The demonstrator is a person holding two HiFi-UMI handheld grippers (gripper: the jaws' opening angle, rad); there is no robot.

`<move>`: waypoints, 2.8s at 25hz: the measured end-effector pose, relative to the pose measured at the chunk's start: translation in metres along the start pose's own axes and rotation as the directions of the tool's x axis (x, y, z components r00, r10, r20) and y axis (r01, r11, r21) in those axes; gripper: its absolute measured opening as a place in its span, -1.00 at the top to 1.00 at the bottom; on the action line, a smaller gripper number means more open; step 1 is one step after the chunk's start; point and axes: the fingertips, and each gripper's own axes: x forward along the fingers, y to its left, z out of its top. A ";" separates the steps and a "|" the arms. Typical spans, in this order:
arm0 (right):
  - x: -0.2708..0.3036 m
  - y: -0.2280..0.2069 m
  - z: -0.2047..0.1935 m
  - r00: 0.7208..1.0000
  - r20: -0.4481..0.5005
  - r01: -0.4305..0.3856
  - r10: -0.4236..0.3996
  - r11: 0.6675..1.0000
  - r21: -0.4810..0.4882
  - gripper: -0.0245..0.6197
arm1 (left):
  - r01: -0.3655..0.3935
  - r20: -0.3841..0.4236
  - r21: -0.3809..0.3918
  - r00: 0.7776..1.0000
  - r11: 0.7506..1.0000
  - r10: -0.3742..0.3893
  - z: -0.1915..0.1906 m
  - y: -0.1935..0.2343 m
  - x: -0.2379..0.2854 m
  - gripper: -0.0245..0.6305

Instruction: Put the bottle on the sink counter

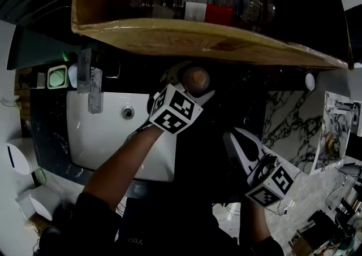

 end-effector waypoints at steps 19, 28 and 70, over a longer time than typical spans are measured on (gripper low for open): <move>0.007 0.028 0.009 1.000 0.019 -0.004 0.004 0.999 -0.041 0.84 | 0.014 -0.014 -0.024 1.000 1.000 -0.014 -0.009 0.000 -0.033 -0.27; 0.020 0.062 0.026 0.998 0.063 -0.016 0.019 0.999 -0.048 0.84 | 0.013 0.030 -0.016 0.999 1.000 -0.012 -0.009 -0.008 -0.075 -0.27; 0.041 0.216 0.022 0.991 0.110 -0.045 0.073 0.970 -0.238 0.84 | -0.025 0.387 0.014 0.922 1.000 0.018 0.053 -0.025 -0.322 0.90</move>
